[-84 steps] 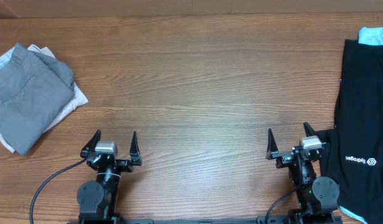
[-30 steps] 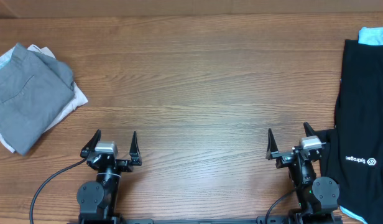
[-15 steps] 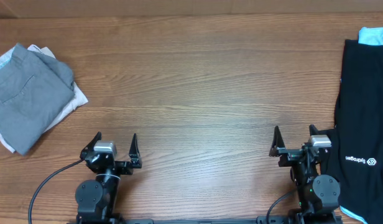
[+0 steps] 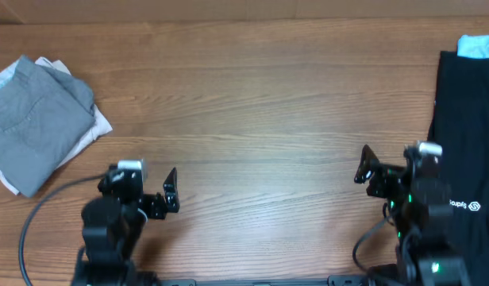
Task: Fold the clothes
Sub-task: 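Reach the right gripper to the black t-shirt and grasp it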
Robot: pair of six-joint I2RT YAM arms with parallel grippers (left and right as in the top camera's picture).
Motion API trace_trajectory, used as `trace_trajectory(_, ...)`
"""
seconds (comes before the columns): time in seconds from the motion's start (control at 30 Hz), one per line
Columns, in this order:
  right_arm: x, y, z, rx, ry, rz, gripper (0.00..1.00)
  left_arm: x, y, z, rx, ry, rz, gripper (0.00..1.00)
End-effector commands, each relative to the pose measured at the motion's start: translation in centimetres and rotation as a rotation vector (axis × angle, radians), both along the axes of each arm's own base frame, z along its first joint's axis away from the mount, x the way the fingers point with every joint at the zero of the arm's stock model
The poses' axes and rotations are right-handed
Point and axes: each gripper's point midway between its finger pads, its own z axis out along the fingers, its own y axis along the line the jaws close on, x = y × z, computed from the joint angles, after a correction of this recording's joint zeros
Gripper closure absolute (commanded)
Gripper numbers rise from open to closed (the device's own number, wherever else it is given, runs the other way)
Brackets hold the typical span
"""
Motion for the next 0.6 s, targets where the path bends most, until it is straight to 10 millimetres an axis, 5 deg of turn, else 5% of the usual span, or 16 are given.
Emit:
trace_trajectory(0.0,1.8,-0.3,-0.2,-0.01,0.157,-0.03,0.0,1.0,-0.4,1.3,-0.031,0.097,-0.014,0.0)
trace_trajectory(0.23,3.8,-0.4,-3.4,-0.041,0.424,-0.04,0.0,2.3,-1.1,0.0,-0.054,0.295,-0.046,0.0)
trace_trajectory(0.43,0.7,-7.6,-6.8,0.058,0.568,-0.512,0.0,2.6,-1.2,-1.1,-0.06,0.346,-0.046,0.0)
trace_trajectory(0.57,-1.7,-11.5,-8.2,0.109,0.622,-0.672,0.01,2.6,-1.1,-1.1,-0.057,0.346,-0.043,0.0)
